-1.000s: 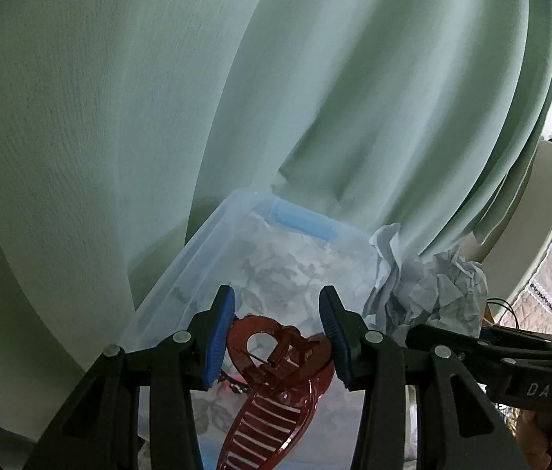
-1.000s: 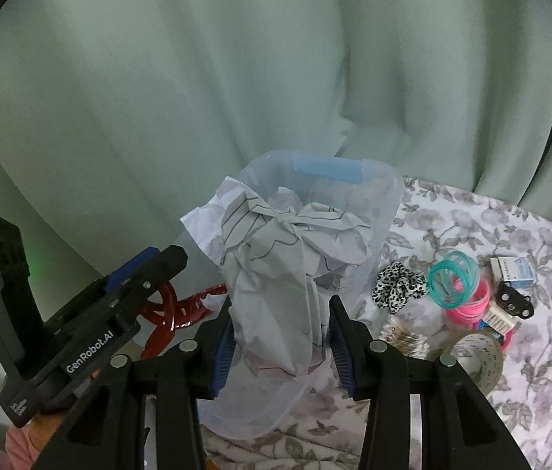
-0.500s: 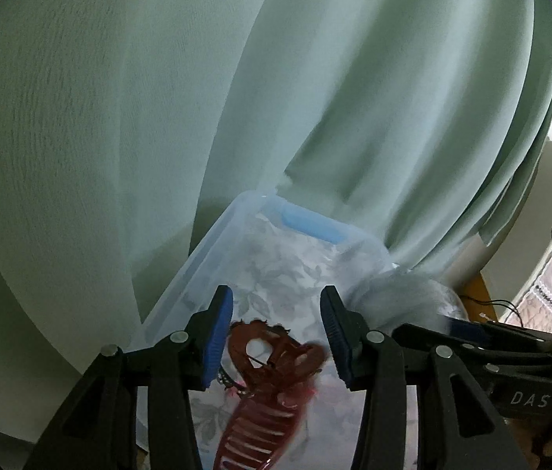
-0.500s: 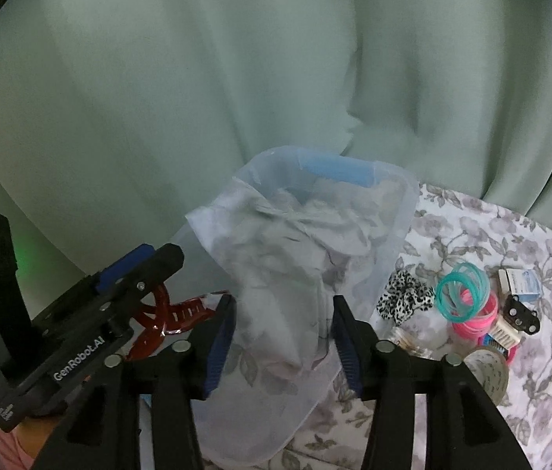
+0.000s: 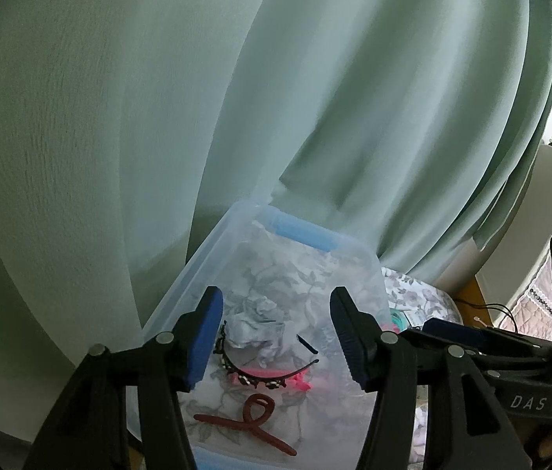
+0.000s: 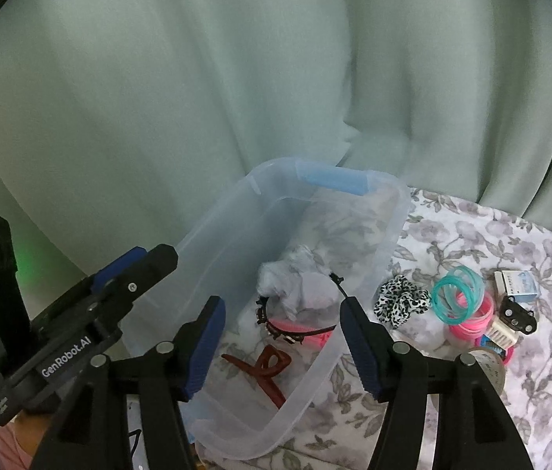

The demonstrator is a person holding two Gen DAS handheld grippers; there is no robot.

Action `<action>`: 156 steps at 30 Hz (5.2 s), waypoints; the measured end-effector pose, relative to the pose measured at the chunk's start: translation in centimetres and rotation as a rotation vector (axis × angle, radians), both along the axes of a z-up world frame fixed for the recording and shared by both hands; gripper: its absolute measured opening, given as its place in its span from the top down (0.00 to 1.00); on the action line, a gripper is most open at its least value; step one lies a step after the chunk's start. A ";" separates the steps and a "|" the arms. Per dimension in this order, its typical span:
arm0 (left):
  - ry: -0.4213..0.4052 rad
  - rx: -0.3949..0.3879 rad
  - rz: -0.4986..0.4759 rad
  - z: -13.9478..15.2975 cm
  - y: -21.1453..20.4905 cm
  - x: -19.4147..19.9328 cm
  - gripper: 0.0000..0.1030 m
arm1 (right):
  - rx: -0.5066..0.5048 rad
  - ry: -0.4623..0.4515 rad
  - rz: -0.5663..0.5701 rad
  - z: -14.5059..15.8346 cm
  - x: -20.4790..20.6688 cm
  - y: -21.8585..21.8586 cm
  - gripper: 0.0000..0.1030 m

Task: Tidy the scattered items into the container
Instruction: 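Open both grippers over the container, dropping the red clip and white paper, then move the left gripper to the cotton-swab bag while the right reaches the tape roll, then grasp the cotton-swab bag with the left gripper while the right grips the tape roll, then carry the swab bag with the left gripper while the right carries the tape roll over the container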

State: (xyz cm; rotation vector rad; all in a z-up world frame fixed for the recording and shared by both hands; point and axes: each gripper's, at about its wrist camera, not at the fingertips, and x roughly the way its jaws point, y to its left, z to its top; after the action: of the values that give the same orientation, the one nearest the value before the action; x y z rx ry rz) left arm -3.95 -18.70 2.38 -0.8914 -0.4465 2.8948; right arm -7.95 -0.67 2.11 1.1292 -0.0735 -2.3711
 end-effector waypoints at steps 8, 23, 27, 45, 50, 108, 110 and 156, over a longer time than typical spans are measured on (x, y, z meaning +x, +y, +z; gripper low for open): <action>0.029 -0.038 -0.031 1.8 2.2 0.9 0.43 | -0.033 0.037 -0.033 1.7 1.4 2.2 0.37; 0.045 -0.144 -0.157 4.5 11.0 2.3 0.43 | -0.164 0.117 -0.217 4.1 4.8 12.9 0.37; 0.027 -0.190 -0.244 4.3 15.2 2.1 0.43 | -0.201 0.128 -0.300 4.0 5.5 17.0 0.37; -0.290 -0.336 -0.400 -7.1 25.4 -1.2 0.44 | -0.248 -0.056 -0.576 -3.2 5.2 28.8 0.37; -0.361 -0.356 -0.352 -10.0 24.1 -2.6 0.43 | -0.220 -0.148 -0.541 -6.8 3.6 27.9 0.37; -0.571 -0.339 -0.242 -20.1 21.7 -11.1 0.20 | -0.021 -0.388 -0.532 -17.4 -2.5 27.6 0.92; -0.575 -0.334 -0.232 -20.0 21.6 -11.2 0.21 | -0.025 -0.384 -0.528 -17.3 -2.5 27.5 0.92; -0.242 -0.168 -0.257 -4.6 22.9 -2.2 0.38 | -0.119 -0.032 -0.579 -2.5 6.8 27.9 0.92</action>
State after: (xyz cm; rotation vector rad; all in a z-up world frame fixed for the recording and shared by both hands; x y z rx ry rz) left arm -6.11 4.17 -2.24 -1.2313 -0.0921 2.6293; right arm -1.10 27.20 -0.34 1.2075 -0.6203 -2.7925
